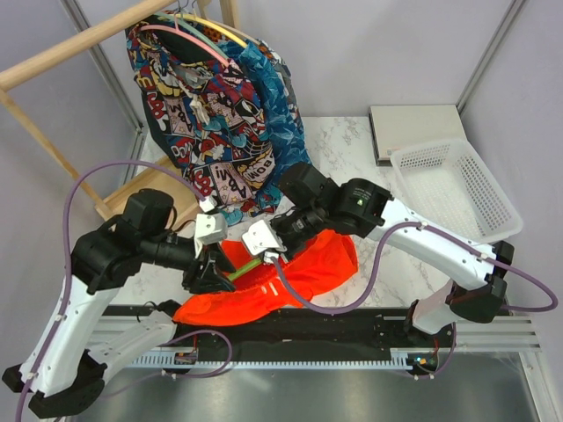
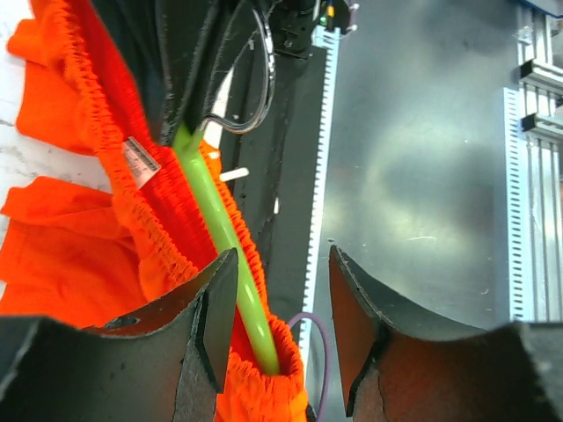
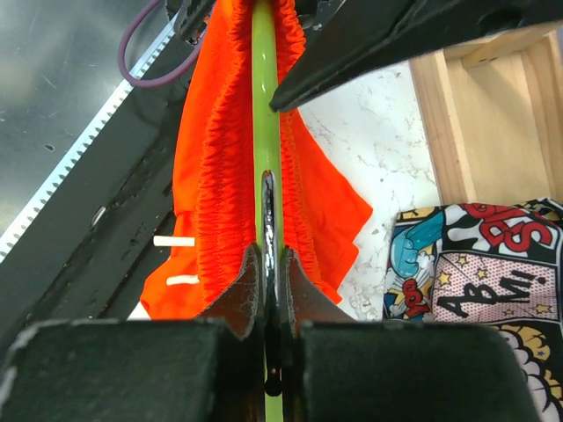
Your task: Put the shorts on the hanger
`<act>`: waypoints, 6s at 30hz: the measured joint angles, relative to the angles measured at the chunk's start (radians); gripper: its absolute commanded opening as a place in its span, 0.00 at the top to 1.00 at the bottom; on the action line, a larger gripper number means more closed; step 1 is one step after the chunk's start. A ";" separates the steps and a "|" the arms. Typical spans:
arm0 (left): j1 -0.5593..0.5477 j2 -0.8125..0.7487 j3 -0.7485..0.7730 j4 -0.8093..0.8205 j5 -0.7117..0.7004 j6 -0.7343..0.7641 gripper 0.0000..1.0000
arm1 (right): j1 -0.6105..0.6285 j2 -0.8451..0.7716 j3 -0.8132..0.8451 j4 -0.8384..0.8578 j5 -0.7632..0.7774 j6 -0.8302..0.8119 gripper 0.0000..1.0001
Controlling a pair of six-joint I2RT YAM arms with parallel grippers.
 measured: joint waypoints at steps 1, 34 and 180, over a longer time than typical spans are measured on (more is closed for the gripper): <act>0.000 0.003 0.000 0.000 0.008 -0.002 0.48 | 0.002 0.001 0.005 0.001 0.003 0.000 1.00; -0.001 0.114 0.113 -0.043 -0.062 -0.029 0.62 | 0.020 -0.093 0.017 0.079 0.115 -0.063 1.00; 0.512 0.200 0.254 0.527 -0.303 -0.609 0.00 | -0.647 -0.962 -0.638 0.611 0.550 0.767 0.02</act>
